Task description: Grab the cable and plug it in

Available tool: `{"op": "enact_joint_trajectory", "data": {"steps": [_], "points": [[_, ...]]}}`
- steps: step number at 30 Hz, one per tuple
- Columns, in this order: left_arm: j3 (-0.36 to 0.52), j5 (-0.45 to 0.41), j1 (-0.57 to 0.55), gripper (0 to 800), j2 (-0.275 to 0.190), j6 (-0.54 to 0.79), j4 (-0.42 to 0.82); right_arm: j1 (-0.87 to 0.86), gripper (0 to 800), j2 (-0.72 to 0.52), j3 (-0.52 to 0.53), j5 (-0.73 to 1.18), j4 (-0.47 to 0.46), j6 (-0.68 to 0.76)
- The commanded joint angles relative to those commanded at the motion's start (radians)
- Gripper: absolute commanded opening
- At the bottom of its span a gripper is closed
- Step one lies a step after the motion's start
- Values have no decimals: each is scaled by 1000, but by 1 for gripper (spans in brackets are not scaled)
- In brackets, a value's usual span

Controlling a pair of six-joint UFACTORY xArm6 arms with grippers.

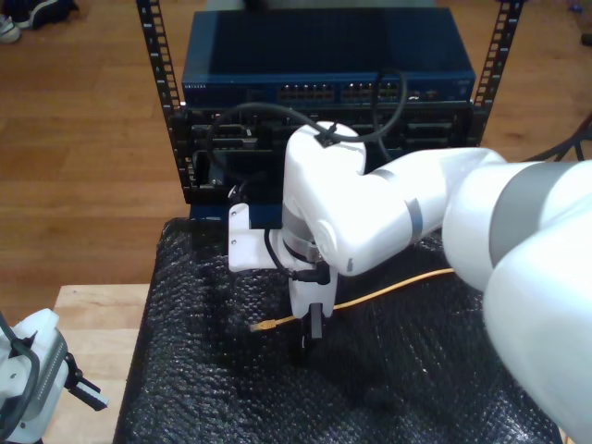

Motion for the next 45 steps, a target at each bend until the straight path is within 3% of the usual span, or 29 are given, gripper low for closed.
{"op": "enact_joint_trajectory", "data": {"steps": [13, 16, 22, 45], "points": [[-2, 0, 0, 800, 0, 0, 0, 58, 735, 51, 6, -78, -2, 0], [-2, 2, 0, 800, 0, 0, 0, 58, 705, 57, 6, -92, -2, 2], [-2, 5, 0, 800, 0, 0, 0, 58, 559, 64, 9, -144, -2, 2], [-6, 9, 0, 800, -2, 3, 0, 58, 419, 106, 12, -207, -41, 0]]}}
